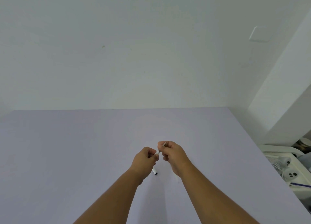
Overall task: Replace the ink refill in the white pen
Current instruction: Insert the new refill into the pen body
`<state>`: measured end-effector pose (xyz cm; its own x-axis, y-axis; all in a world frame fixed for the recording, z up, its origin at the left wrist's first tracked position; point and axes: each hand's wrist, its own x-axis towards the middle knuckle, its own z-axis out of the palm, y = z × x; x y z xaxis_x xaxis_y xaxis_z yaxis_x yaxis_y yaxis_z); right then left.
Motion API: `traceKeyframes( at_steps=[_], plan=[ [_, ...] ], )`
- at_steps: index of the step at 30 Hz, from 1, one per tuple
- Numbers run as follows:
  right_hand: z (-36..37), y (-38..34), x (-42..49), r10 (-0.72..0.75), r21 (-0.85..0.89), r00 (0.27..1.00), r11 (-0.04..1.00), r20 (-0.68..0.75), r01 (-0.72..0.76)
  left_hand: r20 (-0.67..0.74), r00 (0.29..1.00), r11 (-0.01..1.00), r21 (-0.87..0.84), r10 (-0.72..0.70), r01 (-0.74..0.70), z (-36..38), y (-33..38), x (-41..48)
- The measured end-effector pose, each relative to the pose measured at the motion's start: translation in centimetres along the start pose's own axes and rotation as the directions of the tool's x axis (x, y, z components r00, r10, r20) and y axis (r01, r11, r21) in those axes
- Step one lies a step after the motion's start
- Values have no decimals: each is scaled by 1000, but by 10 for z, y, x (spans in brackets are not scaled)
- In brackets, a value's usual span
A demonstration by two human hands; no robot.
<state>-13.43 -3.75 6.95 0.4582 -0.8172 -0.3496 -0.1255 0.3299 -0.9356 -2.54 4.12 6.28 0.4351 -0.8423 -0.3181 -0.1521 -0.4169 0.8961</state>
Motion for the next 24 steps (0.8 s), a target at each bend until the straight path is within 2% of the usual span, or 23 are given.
traceKeyframes(
  at_steps=[5,9,14,18,24],
  plan=[
    [-3,-1,0,45,-202,995,977,-89,-62,12,1000,999,39,9,-9,3,-2,-2],
    [-6,0,1,14,-84,1000,996,8,-14,-17,1000,999,41,10,-10,2,0,0],
    [-6,0,3,44,-208,996,976,-80,-60,2,1000,997,71,27,-27,3,3,0],
    [-11,2,2,19,-62,1000,998,10,-18,11,1000,998,64,28,-28,5,8,0],
    [-9,-1,3,67,-164,997,984,-34,-71,12,1000,998,60,25,-26,3,8,-1]
  ],
)
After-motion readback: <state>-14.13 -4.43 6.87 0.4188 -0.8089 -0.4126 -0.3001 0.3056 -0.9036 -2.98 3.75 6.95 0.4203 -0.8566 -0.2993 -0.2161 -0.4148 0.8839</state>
